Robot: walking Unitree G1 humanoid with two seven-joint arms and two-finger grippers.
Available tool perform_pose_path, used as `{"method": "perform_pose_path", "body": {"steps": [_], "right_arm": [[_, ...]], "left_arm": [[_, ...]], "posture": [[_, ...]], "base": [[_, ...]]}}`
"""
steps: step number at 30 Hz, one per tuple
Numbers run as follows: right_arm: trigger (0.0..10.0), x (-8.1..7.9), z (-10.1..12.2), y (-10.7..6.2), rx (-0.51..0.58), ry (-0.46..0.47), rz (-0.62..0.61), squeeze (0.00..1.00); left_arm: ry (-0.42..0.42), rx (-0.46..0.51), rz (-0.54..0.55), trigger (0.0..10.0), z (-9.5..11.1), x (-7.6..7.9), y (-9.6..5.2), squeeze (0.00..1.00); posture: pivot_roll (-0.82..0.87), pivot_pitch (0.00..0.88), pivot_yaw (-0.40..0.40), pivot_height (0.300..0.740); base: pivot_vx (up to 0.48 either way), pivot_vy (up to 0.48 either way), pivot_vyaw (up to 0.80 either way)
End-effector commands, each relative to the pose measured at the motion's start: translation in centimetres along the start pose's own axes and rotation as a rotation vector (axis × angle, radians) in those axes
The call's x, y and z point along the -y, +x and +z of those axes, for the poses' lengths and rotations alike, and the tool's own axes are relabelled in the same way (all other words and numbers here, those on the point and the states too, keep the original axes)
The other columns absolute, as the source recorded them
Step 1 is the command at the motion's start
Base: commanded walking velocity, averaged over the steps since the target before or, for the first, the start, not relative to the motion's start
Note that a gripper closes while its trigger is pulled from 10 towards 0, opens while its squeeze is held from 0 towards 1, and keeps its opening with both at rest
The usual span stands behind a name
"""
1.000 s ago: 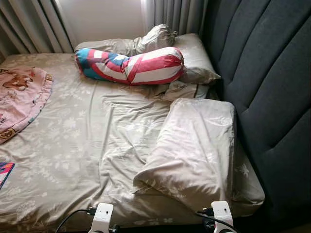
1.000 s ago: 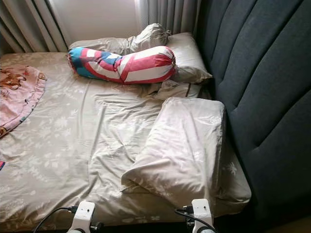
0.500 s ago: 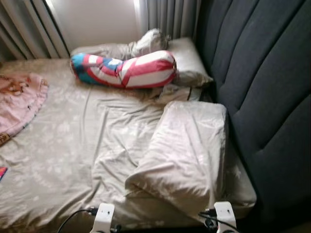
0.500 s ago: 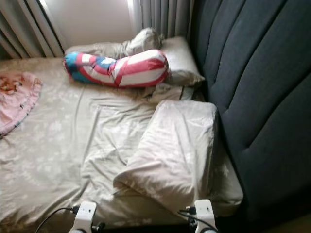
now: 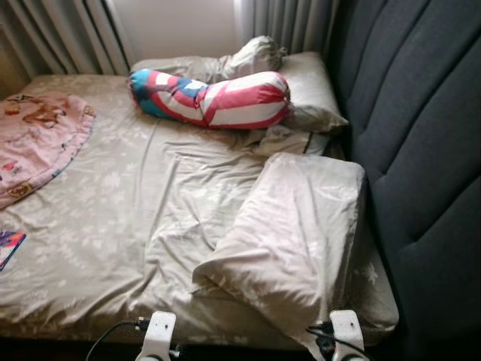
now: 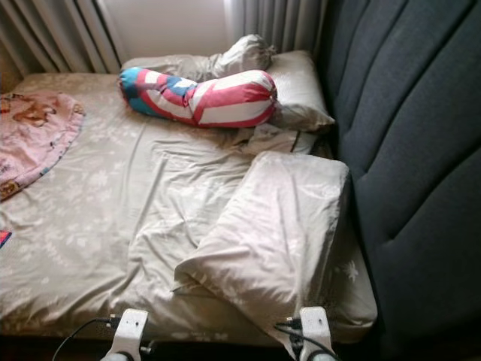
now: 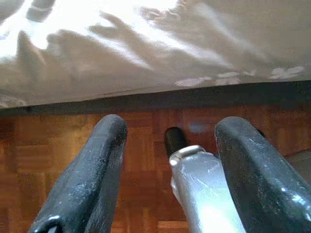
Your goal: Clean up the room
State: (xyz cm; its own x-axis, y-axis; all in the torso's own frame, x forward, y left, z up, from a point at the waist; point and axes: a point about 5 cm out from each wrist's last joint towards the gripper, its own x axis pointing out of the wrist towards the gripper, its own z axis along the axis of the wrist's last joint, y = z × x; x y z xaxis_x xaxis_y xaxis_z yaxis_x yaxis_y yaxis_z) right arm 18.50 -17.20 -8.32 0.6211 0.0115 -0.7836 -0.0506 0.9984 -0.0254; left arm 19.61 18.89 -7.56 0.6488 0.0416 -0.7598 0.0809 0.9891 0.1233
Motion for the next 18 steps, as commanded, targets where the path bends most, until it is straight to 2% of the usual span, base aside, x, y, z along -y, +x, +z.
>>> {"method": "perform_pose_path", "body": {"steps": [1, 6, 9, 11, 12, 18], "right_arm": [[10.0, 0.2, -0.4, -0.1, -0.002, 0.007, -0.004, 0.00], [10.0, 0.1, 0.0, -0.2, 0.056, 0.007, 0.008, 0.00], [10.0, 0.2, 0.5, -0.3, 0.133, 0.061, -0.008, 0.00], [10.0, 0.2, 0.5, -0.4, 0.144, 0.071, -0.006, 0.00], [10.0, 0.2, 0.8, -0.5, 0.186, 0.073, -0.005, 0.00], [10.0, 0.5, 0.8, -0.8, 0.240, 0.093, -0.033, 0.00]], "left_arm": [[-0.008, 0.015, 0.005, 10.0, 0.1, 0.0, 0.0, 0.00], [-0.025, 0.143, 0.016, 10.0, 2.8, -0.2, 0.3, 0.00], [-0.032, 0.275, 0.039, 10.0, 5.5, -0.8, 0.3, 0.00], [-0.032, 0.293, 0.042, 10.0, 5.8, -0.9, 0.3, 0.00], [-0.052, 0.380, 0.054, 10.0, 7.4, -1.3, 0.2, 0.00], [-0.050, 0.589, 0.046, 10.0, 10.4, -1.2, -0.8, 0.00]], "posture": [[-0.08, 0.043, -0.026, 0.740], [-0.09, 0.048, -0.029, 0.740], [-0.10, 0.051, -0.030, 0.740], [-0.10, 0.051, -0.030, 0.740], [-0.11, 0.054, -0.033, 0.740], [-0.11, 0.065, -0.041, 0.740]], "base": [[0.000, 0.000, 0.00], [0.000, 0.000, 0.00], [0.000, 0.000, 0.00], [0.000, 0.000, 0.00], [0.000, 0.000, 0.00], [0.000, 0.000, 0.00]]}}
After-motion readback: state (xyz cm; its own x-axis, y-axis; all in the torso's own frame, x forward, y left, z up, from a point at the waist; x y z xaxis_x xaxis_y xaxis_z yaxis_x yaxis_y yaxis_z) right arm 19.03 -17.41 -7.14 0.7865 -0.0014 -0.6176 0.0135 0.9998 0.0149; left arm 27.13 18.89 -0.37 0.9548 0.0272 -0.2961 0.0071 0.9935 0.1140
